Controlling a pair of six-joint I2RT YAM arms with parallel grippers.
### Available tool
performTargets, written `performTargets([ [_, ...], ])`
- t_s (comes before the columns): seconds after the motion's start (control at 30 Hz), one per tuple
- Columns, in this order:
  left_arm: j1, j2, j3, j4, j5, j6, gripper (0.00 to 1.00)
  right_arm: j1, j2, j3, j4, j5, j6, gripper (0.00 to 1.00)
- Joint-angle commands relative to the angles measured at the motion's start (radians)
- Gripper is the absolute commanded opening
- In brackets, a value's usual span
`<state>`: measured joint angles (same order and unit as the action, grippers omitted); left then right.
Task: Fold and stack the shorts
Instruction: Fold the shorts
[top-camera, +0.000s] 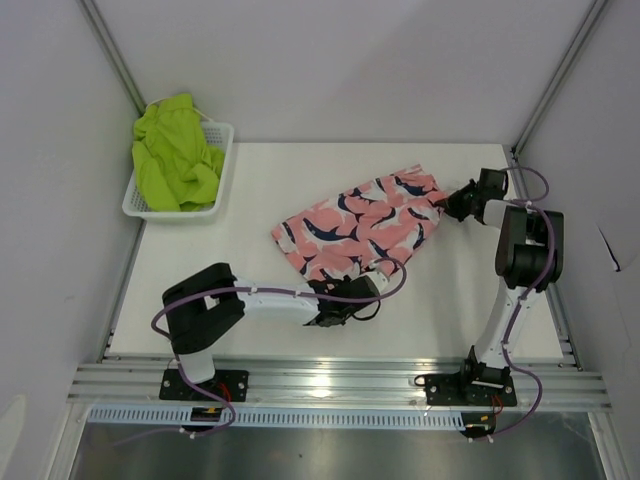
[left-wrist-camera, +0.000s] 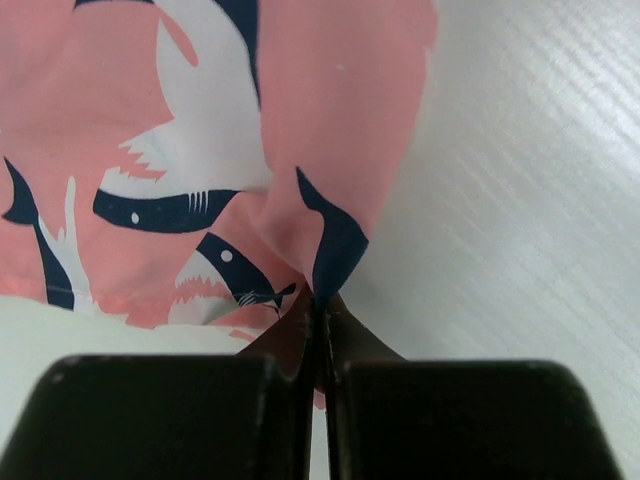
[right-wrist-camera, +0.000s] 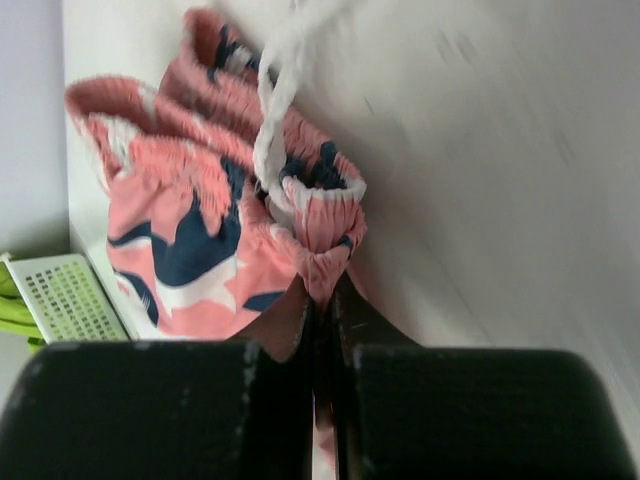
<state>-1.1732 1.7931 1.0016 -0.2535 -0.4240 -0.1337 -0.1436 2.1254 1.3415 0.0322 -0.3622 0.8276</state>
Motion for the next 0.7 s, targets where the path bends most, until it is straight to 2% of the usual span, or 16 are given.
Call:
performTargets([
  [0.0,0.001,0.015,-0.064,-0.196,0.011,-0.128,0.00,0.006,-0.145,-0.143,0.029,0.066,-0.010,0.00],
  [0.13,0.047,-0.018,-0.099,-0.211,0.001,-0.236,0.00,0.056,-0.275,-0.358,0.051,0.127,0.004,0.00],
  [0.37,0.185,-0.210,-0.233,-0.208,0.039,-0.351,0.00,0.141,-0.491,-0.527,-0.020,0.195,-0.061,0.09],
  [0.47,0.211,-0.273,-0.273,-0.207,0.044,-0.356,0.00,0.127,-0.524,-0.565,-0.020,0.216,-0.071,0.09],
  [0.57,0.211,-0.319,-0.303,-0.155,0.131,-0.317,0.00,0.087,-0.515,-0.556,-0.026,0.217,-0.093,0.04],
  [0.67,0.202,-0.362,-0.348,-0.104,0.240,-0.273,0.00,0.069,-0.484,-0.542,-0.025,0.198,-0.111,0.04],
])
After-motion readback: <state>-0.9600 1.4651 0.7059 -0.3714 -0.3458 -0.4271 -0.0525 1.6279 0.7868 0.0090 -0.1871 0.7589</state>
